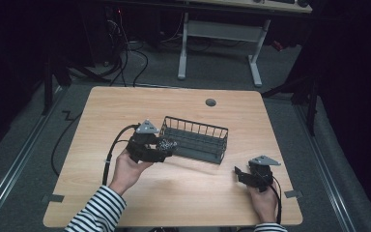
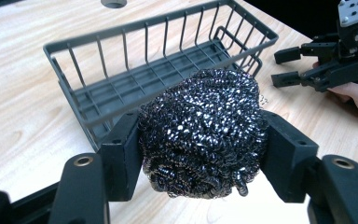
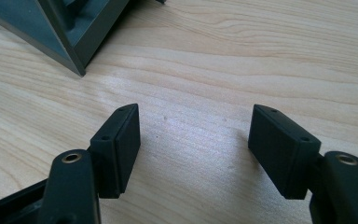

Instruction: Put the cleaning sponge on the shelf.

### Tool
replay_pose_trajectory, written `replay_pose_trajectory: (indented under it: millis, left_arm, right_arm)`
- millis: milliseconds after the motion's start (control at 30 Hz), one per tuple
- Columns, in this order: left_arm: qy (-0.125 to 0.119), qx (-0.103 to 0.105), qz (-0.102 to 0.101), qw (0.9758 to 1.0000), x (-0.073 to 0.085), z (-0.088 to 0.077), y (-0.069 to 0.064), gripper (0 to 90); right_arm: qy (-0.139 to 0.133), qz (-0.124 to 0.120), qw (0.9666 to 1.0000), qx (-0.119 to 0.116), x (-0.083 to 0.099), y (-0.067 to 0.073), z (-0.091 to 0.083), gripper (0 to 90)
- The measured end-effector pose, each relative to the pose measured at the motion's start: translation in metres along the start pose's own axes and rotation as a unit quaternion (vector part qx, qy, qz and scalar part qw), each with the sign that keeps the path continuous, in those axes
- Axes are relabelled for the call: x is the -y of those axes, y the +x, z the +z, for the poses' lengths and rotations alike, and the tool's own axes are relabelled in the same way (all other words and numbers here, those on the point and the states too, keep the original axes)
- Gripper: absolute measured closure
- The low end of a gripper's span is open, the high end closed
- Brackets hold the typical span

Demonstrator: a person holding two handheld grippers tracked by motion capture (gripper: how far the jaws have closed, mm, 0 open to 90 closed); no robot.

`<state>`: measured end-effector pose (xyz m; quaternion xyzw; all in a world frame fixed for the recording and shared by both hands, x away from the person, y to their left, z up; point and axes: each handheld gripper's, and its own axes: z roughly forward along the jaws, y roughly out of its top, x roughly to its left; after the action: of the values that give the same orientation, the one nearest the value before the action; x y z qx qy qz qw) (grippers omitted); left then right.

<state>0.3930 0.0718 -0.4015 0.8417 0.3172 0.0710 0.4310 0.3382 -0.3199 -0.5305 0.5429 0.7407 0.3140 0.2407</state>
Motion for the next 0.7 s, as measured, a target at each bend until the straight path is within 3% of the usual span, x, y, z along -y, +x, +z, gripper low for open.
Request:
replay_pose_trajectory:
  millis: [133, 400, 700]
  left_arm:
    - [0.004, -0.013, 0.010, 0.9999, -0.011, 0.005, 0.001, 38.2]
    - [0.004, -0.021, 0.010, 0.9997, -0.025, 0.013, 0.005, 38.2]
    - [0.020, -0.056, 0.012, 0.9982, -0.040, 0.031, 0.015, 38.0]
  right_arm:
    - [0.000, 0.002, 1.0000, 0.000, 0.000, 0.000, 0.000, 34.4]
    - [0.000, 0.002, 1.0000, 0.000, 0.000, 0.000, 0.000, 34.3]
    - [0.000, 0.002, 1.0000, 0.000, 0.000, 0.000, 0.000, 34.4]
